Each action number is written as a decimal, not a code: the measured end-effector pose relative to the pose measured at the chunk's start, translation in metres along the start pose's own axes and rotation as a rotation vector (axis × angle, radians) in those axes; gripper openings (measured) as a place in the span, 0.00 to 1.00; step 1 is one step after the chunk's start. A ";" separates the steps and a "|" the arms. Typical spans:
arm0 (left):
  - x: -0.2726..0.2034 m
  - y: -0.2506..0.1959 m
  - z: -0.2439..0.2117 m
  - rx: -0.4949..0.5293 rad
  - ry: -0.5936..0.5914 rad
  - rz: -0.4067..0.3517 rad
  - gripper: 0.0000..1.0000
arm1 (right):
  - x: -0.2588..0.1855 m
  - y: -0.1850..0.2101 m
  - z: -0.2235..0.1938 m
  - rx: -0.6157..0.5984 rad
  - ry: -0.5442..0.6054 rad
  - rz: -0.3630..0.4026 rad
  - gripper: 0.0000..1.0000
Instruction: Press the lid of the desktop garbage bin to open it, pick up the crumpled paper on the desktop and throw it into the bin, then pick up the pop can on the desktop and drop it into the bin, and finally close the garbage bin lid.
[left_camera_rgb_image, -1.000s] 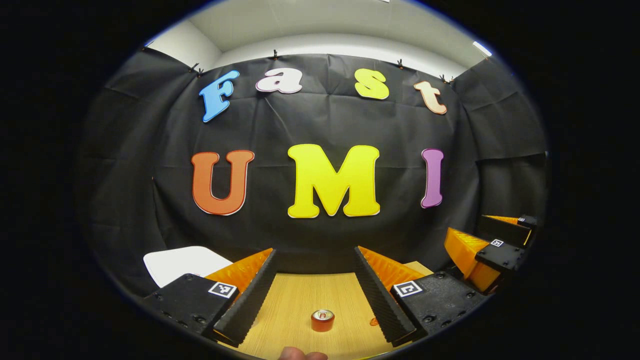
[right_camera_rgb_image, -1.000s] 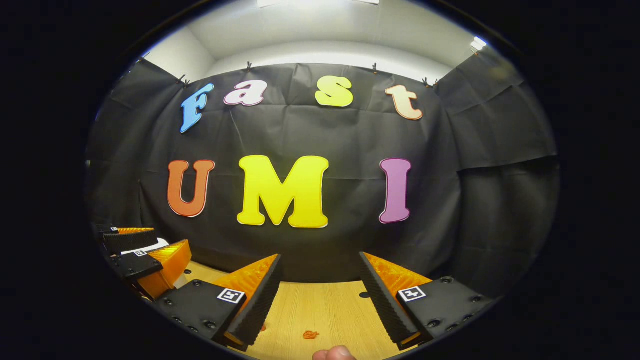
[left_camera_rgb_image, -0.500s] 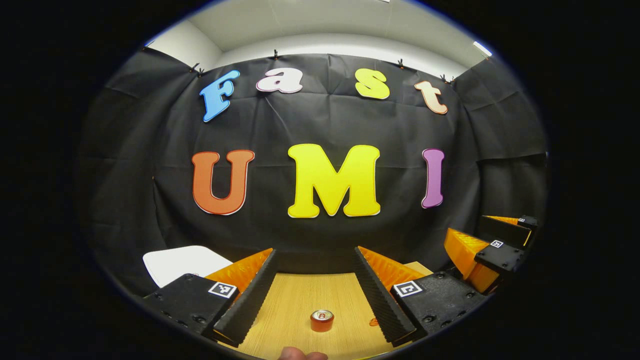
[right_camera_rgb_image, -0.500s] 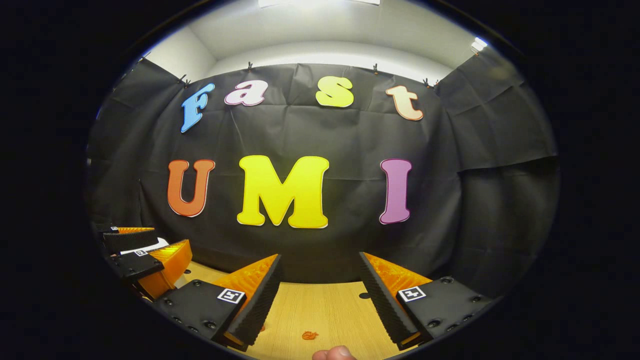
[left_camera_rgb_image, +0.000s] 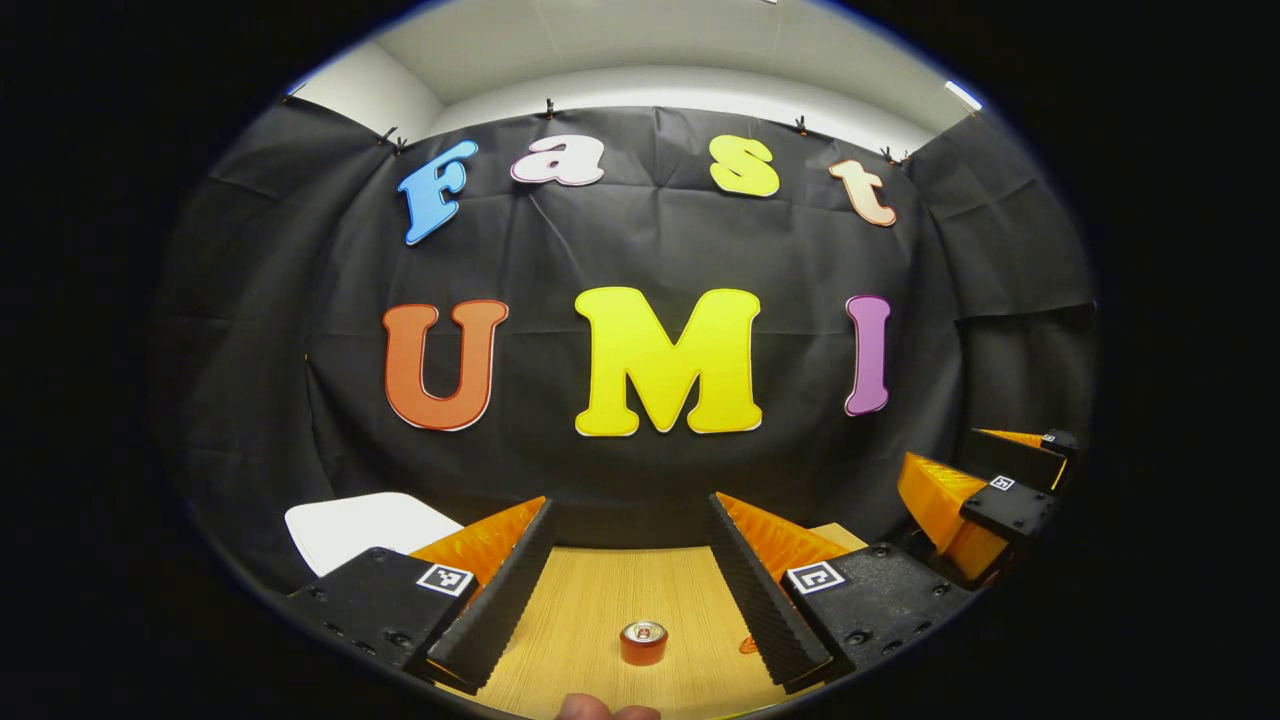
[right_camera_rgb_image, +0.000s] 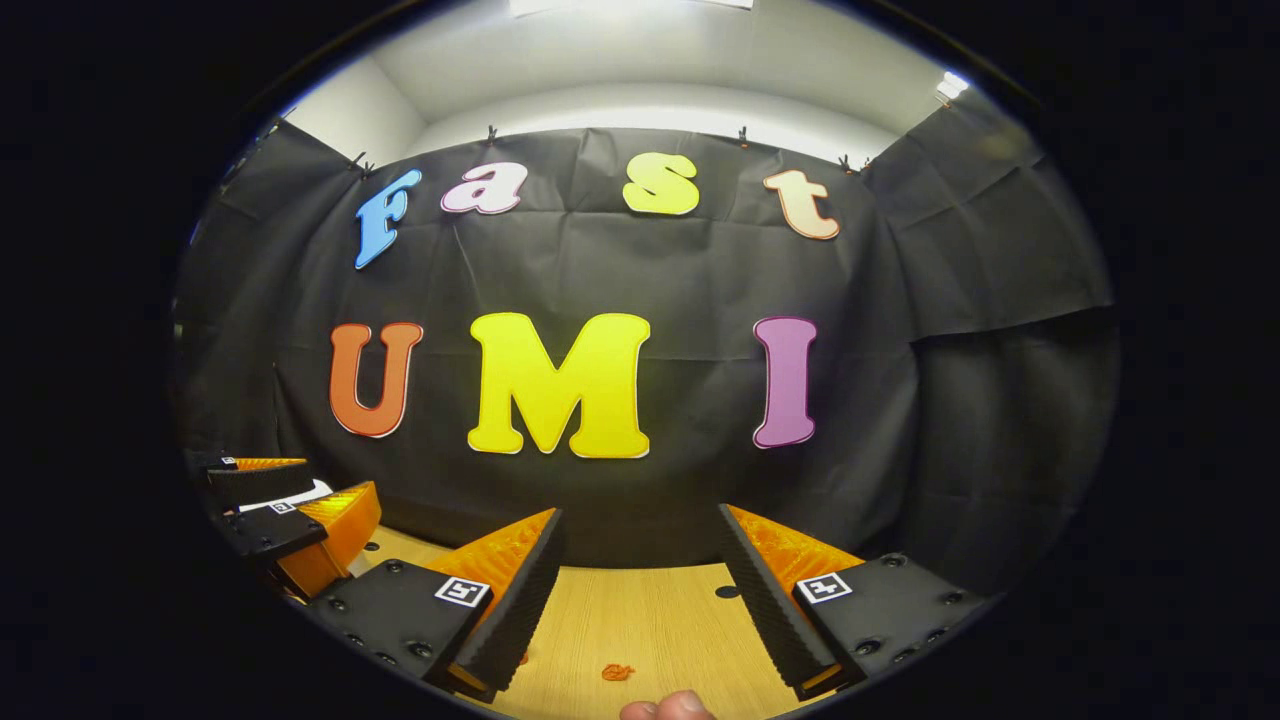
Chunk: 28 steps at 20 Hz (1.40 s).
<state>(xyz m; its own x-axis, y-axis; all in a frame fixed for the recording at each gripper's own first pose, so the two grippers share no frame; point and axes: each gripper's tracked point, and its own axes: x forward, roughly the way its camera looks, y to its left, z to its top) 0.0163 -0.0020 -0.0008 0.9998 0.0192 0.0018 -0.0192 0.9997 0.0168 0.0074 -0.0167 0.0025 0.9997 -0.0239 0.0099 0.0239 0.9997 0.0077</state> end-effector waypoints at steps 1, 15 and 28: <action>0.000 -0.001 0.000 0.003 -0.001 0.002 0.98 | 0.000 -0.002 0.001 0.000 -0.001 -0.001 0.95; 0.009 0.062 0.013 -0.008 -0.026 0.181 0.90 | 0.004 -0.007 -0.007 0.013 0.021 0.047 0.95; 0.010 0.176 -0.002 -0.012 0.035 0.494 0.63 | 0.010 -0.005 -0.023 0.023 0.073 0.113 0.95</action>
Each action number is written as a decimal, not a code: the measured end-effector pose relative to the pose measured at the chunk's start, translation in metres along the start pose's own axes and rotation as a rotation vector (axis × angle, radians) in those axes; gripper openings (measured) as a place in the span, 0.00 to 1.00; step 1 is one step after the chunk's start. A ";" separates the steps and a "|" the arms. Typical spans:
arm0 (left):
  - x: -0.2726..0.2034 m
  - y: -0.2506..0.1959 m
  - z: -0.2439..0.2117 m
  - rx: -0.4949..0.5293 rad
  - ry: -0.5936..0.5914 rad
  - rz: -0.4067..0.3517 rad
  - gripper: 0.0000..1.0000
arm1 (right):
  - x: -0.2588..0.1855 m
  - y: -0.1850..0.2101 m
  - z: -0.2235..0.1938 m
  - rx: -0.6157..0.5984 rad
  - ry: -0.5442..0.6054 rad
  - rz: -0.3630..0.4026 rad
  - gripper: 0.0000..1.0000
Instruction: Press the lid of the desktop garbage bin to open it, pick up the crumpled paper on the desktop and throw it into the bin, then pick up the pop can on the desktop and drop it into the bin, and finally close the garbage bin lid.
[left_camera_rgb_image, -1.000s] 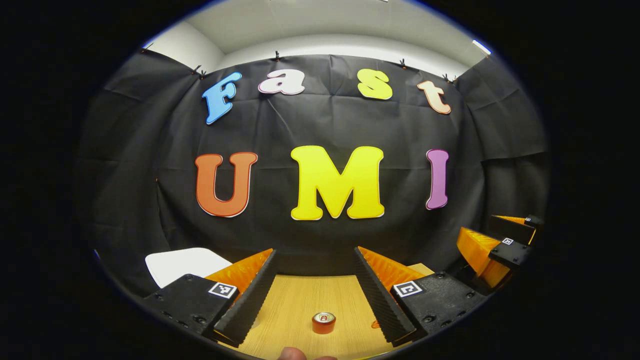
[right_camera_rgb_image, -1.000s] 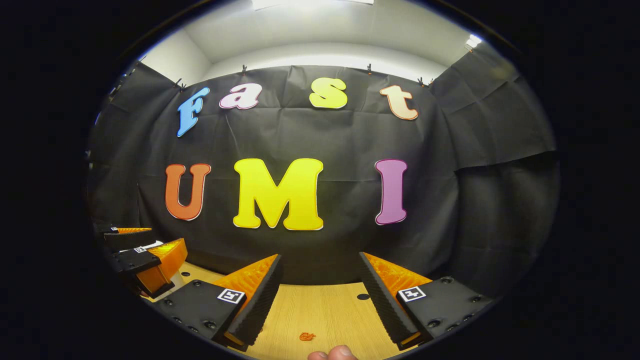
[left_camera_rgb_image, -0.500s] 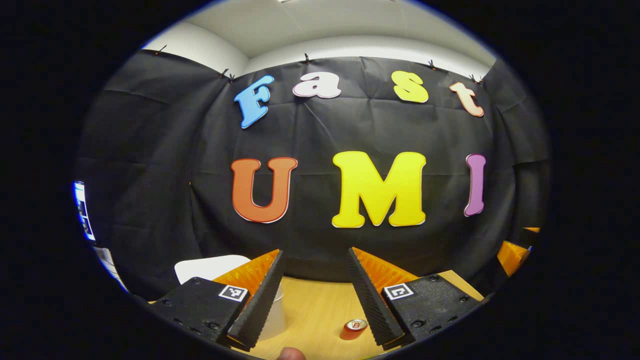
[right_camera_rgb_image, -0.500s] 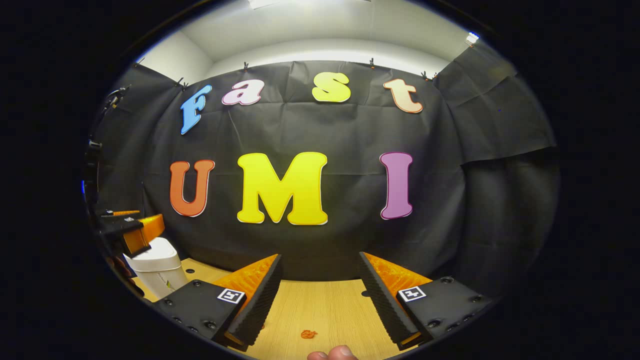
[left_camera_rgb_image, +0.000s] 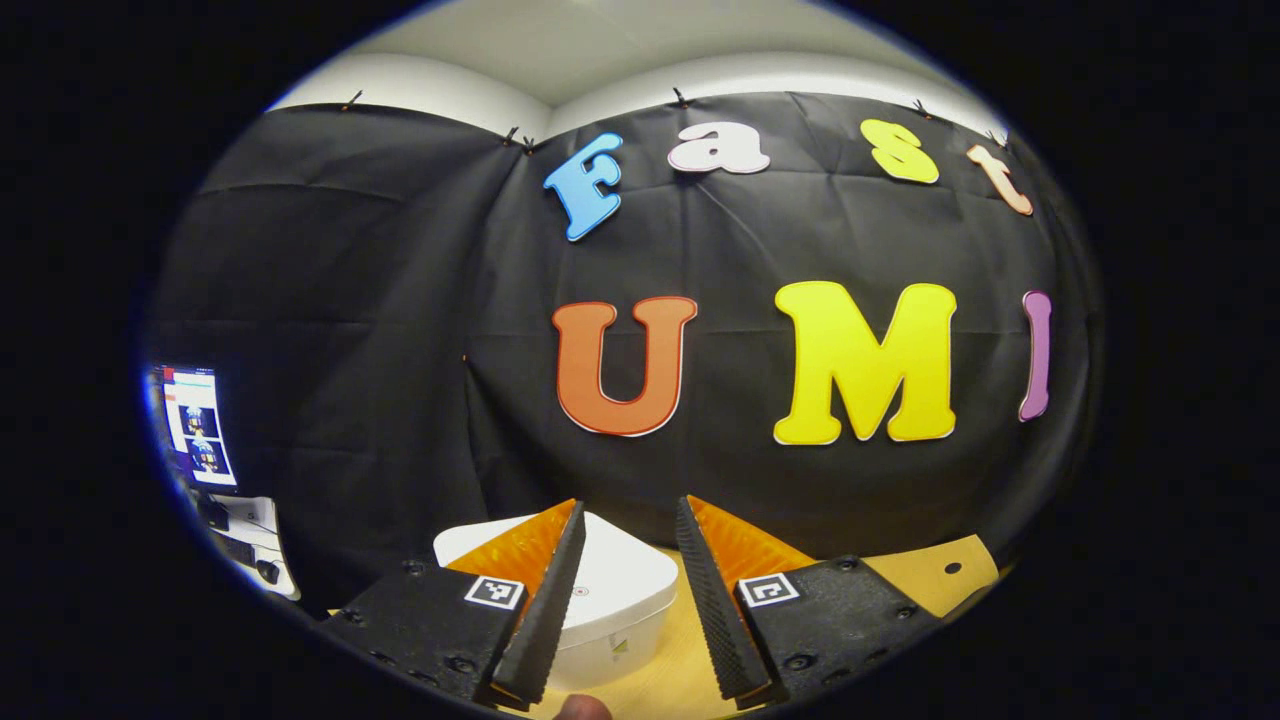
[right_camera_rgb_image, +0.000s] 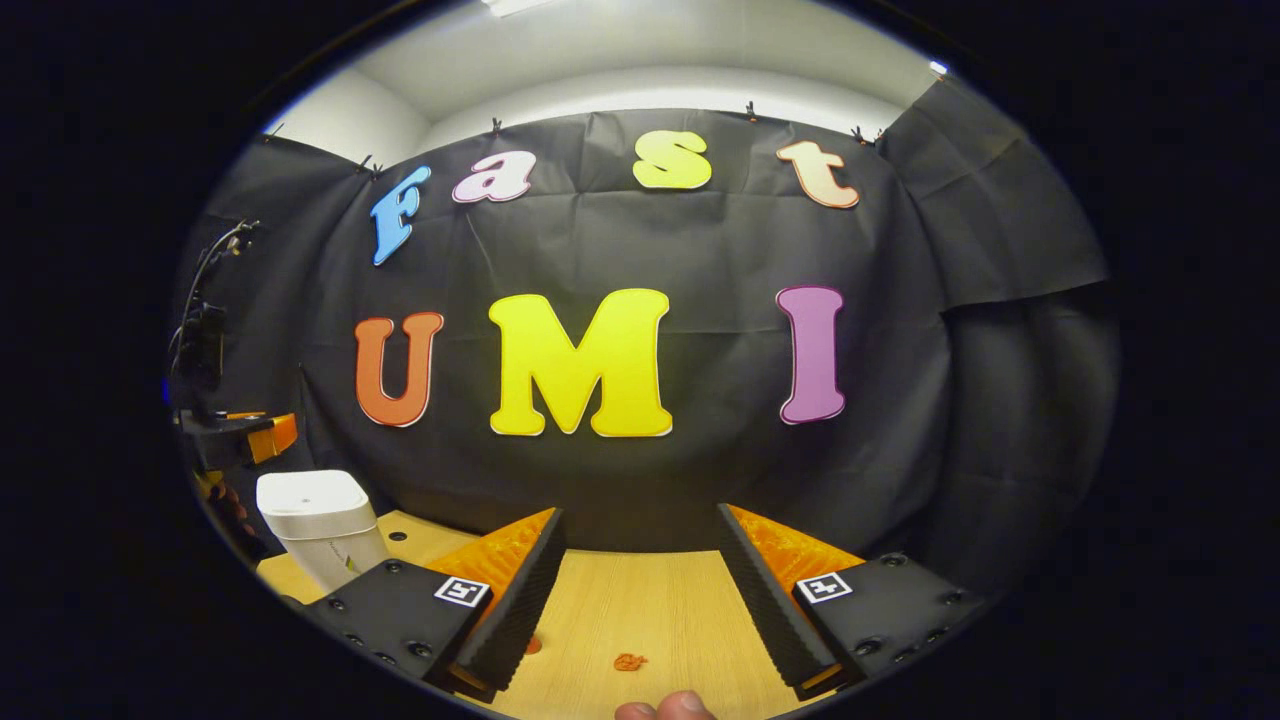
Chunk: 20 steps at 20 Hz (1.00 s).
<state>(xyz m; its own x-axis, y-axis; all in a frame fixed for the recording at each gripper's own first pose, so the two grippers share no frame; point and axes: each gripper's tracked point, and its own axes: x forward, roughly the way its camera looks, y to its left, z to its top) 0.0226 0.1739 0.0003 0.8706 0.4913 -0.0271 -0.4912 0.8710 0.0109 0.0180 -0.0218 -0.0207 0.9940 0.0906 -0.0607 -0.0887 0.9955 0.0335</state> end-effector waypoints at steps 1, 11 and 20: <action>0.001 0.008 -0.003 -0.002 0.006 0.023 0.65 | 0.000 0.001 0.000 0.008 0.001 0.012 0.95; 0.046 0.040 -0.075 -0.053 0.178 0.174 0.22 | 0.005 -0.014 0.007 -0.015 -0.008 0.012 0.93; 0.053 0.039 -0.115 -0.026 0.271 0.201 0.11 | 0.009 -0.027 -0.008 -0.019 0.020 -0.008 0.95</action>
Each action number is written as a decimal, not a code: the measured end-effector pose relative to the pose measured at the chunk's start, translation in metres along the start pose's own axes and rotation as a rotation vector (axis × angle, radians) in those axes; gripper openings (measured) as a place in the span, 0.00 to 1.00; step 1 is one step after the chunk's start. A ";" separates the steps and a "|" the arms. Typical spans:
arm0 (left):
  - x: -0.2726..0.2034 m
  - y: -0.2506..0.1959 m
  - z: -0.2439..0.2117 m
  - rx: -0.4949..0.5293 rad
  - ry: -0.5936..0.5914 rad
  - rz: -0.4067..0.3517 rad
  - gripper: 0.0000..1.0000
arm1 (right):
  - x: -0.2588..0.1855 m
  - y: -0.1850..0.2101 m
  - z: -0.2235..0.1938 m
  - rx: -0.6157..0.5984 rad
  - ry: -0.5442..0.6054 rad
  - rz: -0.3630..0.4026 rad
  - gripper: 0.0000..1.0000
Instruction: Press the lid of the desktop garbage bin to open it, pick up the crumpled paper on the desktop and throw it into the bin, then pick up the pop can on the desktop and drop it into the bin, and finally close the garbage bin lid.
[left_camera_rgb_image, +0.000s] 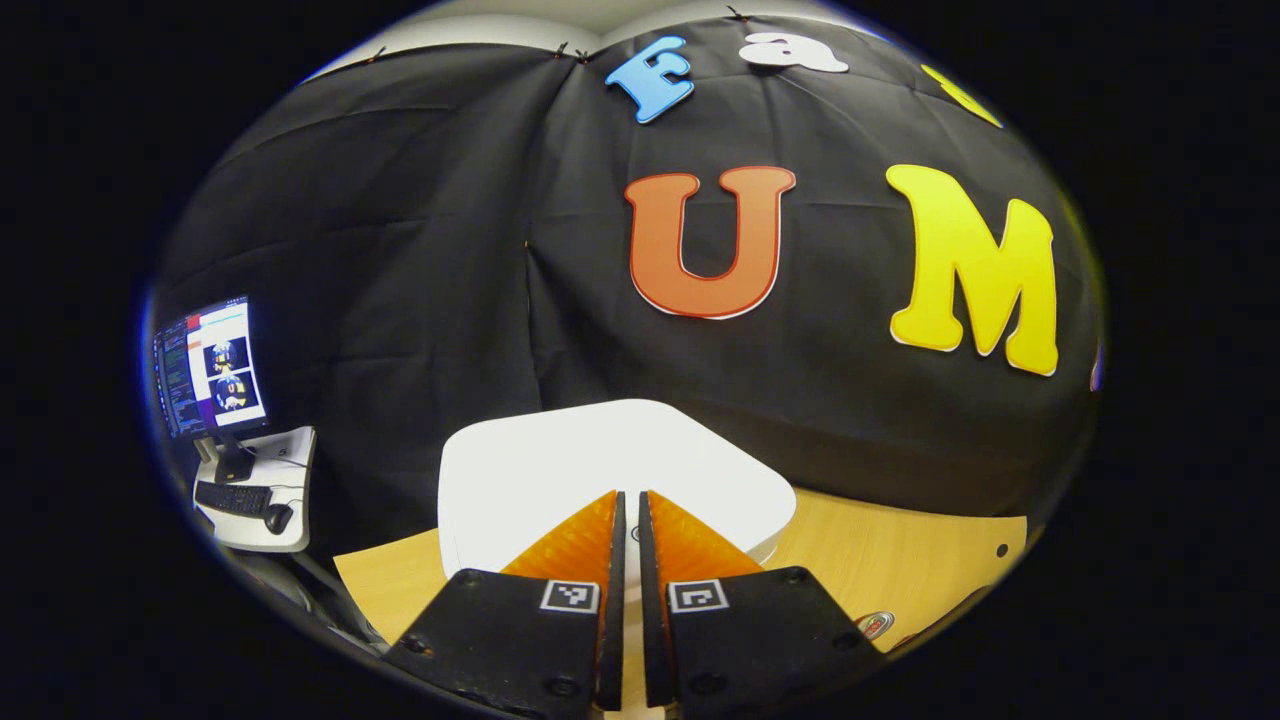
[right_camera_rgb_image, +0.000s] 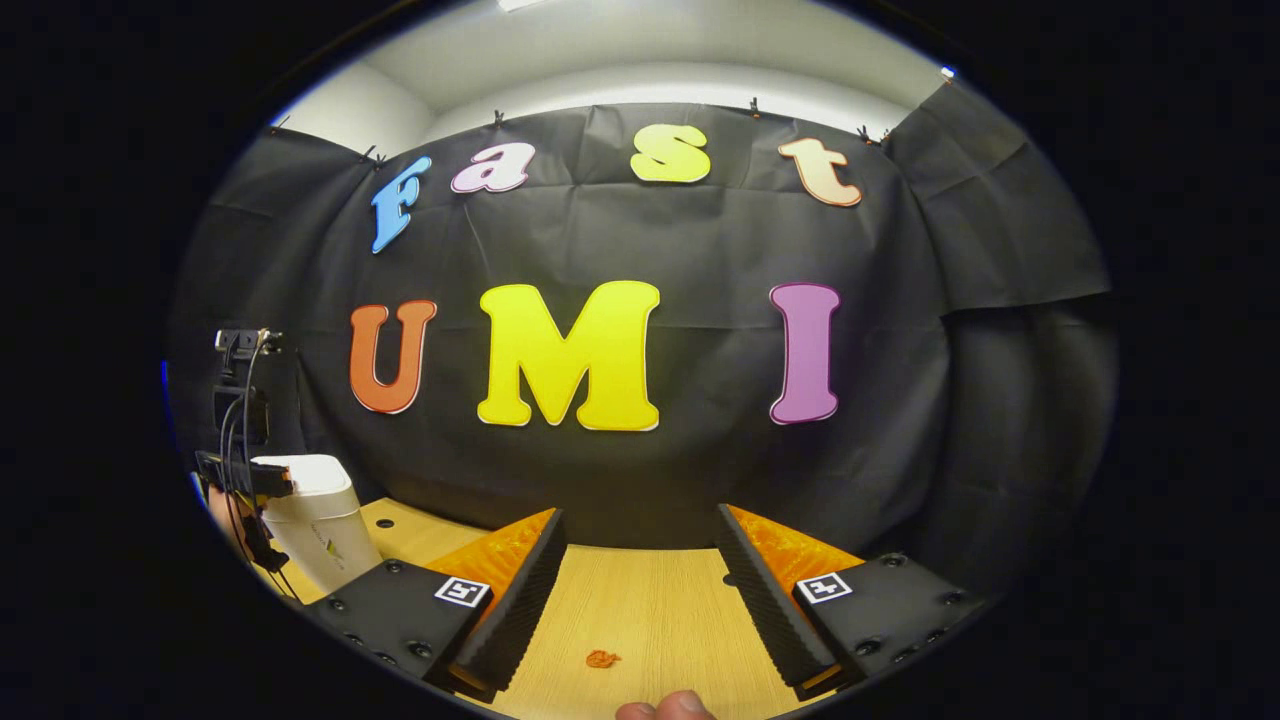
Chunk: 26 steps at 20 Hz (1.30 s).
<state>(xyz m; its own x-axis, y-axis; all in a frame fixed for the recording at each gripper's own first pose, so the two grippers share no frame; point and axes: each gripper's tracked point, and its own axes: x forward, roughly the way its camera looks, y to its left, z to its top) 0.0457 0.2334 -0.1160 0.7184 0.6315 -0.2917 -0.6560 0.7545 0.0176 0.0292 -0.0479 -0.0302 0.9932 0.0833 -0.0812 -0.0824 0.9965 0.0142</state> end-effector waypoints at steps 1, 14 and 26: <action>-0.001 0.001 -0.001 0.004 0.010 0.008 0.11 | 0.001 0.002 -0.002 0.002 0.007 0.003 0.95; -0.016 -0.005 0.028 0.133 -0.110 0.008 0.10 | -0.002 0.014 -0.012 0.019 0.022 0.008 0.95; -0.089 -0.076 0.092 0.141 -0.232 -0.280 0.10 | -0.014 0.028 0.007 0.055 -0.037 0.021 0.95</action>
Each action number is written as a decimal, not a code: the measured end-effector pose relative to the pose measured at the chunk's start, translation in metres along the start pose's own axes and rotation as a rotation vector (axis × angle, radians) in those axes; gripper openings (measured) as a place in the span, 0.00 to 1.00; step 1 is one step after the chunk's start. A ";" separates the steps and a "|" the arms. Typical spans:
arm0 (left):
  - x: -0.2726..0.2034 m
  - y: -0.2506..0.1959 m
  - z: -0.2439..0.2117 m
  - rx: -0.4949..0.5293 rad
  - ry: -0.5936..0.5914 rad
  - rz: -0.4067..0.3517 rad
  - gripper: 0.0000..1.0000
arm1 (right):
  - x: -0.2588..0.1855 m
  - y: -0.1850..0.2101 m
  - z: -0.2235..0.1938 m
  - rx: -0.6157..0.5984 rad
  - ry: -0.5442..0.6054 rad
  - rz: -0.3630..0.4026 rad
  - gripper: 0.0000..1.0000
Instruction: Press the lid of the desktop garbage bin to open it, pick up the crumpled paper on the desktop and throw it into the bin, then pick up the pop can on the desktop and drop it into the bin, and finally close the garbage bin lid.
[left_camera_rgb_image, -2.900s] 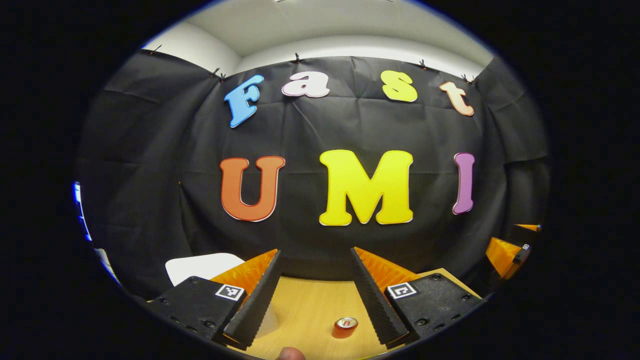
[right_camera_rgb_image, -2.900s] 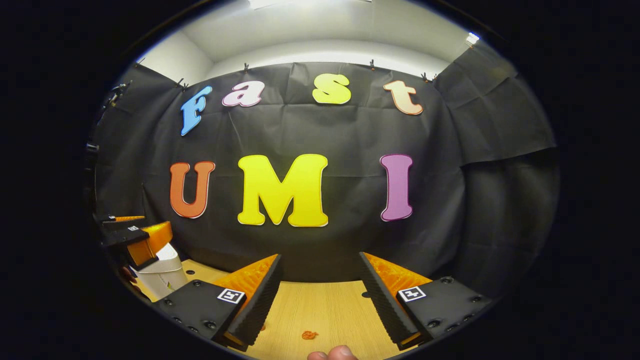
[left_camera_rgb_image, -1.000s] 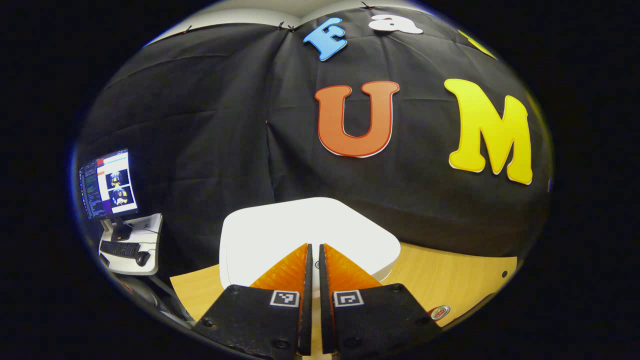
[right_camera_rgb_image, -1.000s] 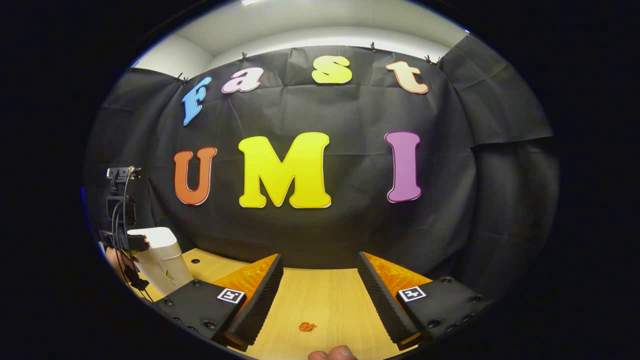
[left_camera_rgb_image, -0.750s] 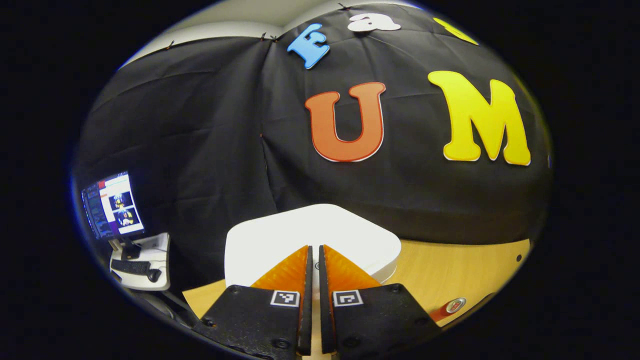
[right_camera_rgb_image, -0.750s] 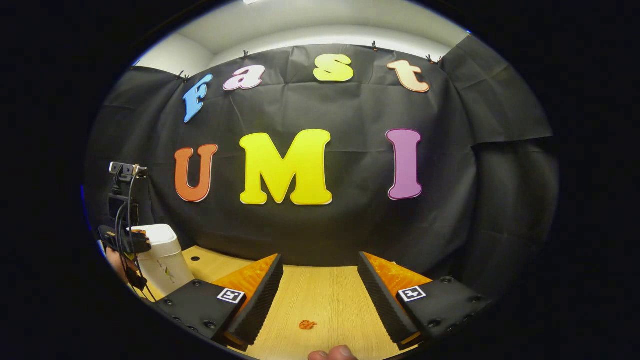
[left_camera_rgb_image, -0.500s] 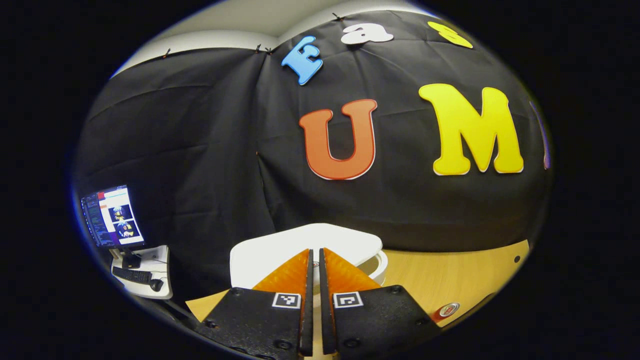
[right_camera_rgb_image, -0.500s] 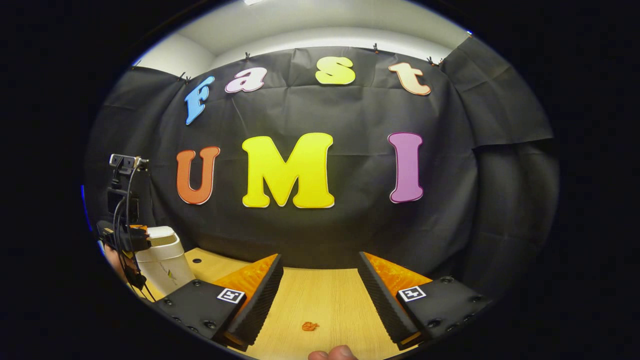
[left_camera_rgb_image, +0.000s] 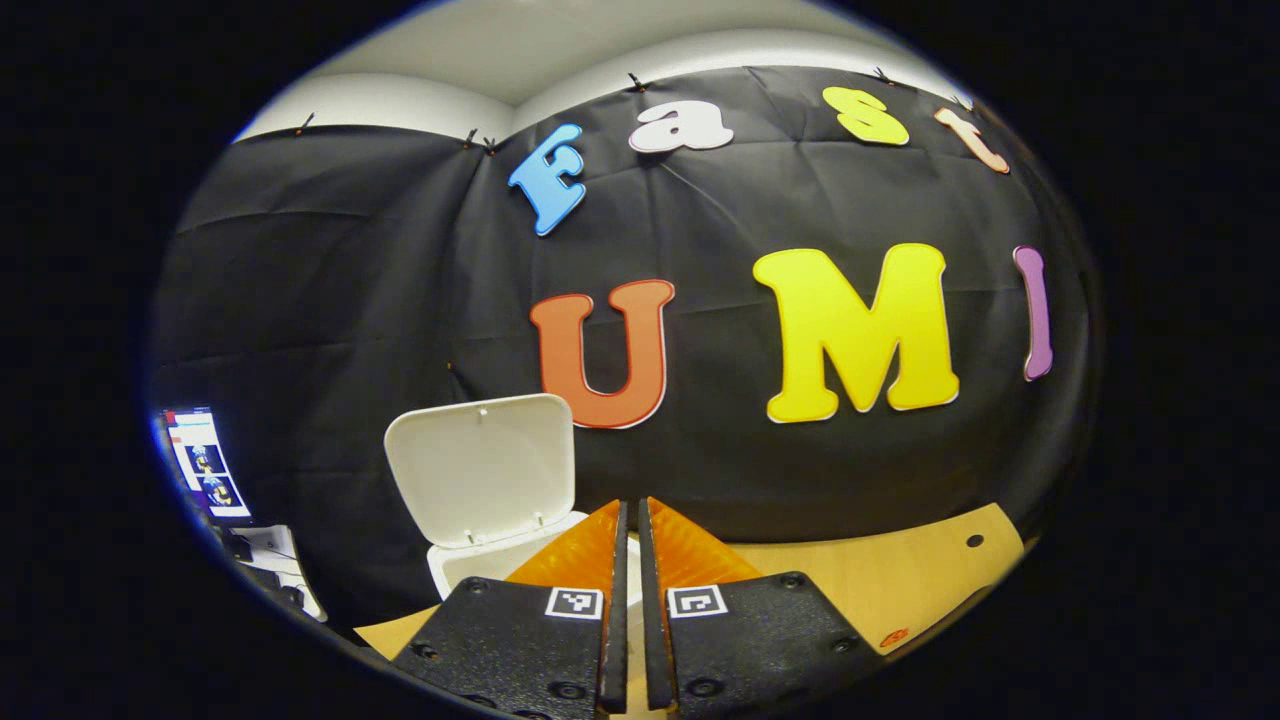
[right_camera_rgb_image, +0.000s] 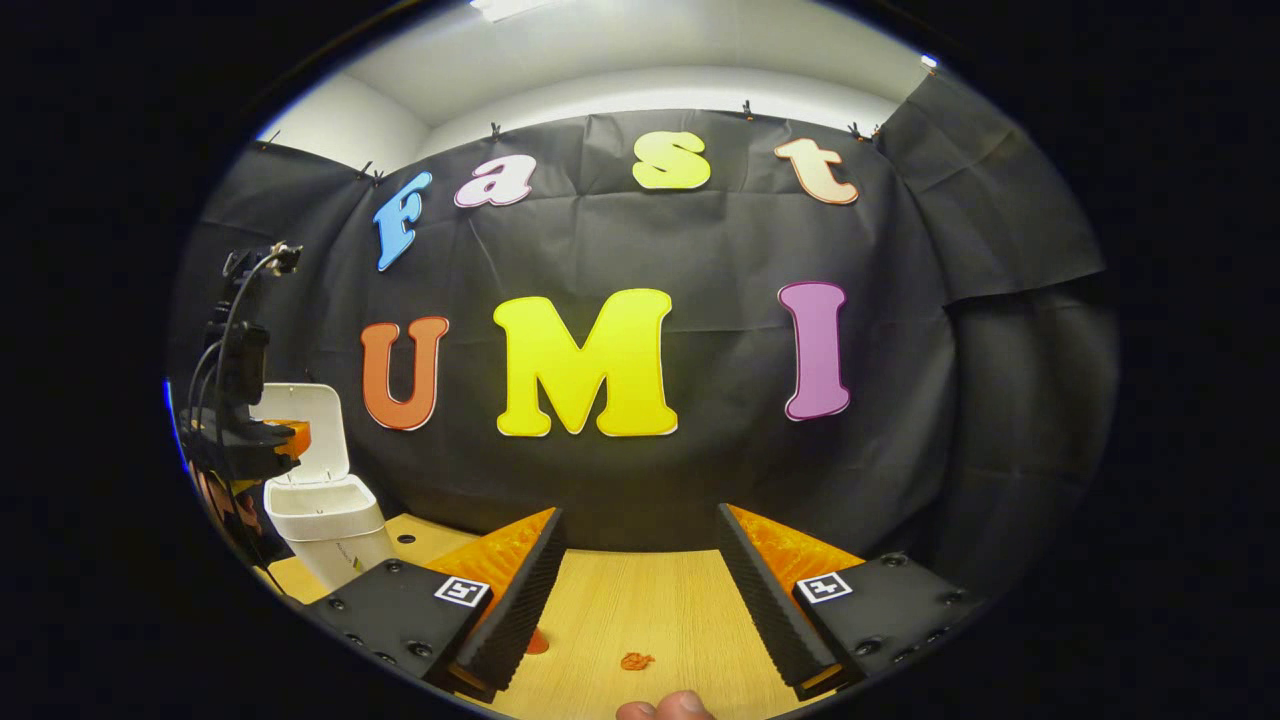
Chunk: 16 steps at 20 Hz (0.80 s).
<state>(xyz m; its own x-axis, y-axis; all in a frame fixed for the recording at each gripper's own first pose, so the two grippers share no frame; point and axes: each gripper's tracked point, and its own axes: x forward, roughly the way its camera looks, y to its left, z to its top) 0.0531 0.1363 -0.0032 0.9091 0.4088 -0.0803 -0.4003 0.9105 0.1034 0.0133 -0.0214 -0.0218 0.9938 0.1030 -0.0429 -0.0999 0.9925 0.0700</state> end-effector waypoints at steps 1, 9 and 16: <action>-0.005 -0.007 0.003 -0.003 0.002 -0.021 0.13 | 0.000 -0.001 0.001 0.004 -0.002 -0.001 0.95; -0.029 -0.051 0.029 -0.007 -0.048 -0.167 0.87 | 0.001 -0.011 -0.003 0.014 0.002 -0.005 0.95; -0.046 -0.061 0.029 -0.070 -0.044 -0.209 0.94 | 0.010 -0.024 -0.039 -0.044 0.055 0.023 0.95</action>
<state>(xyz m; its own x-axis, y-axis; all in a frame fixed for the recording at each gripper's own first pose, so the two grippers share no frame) 0.0387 0.0601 0.0231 0.9767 0.2086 -0.0496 -0.2079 0.9780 0.0201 0.0236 -0.0416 -0.0624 0.9871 0.1284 -0.0961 -0.1263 0.9916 0.0283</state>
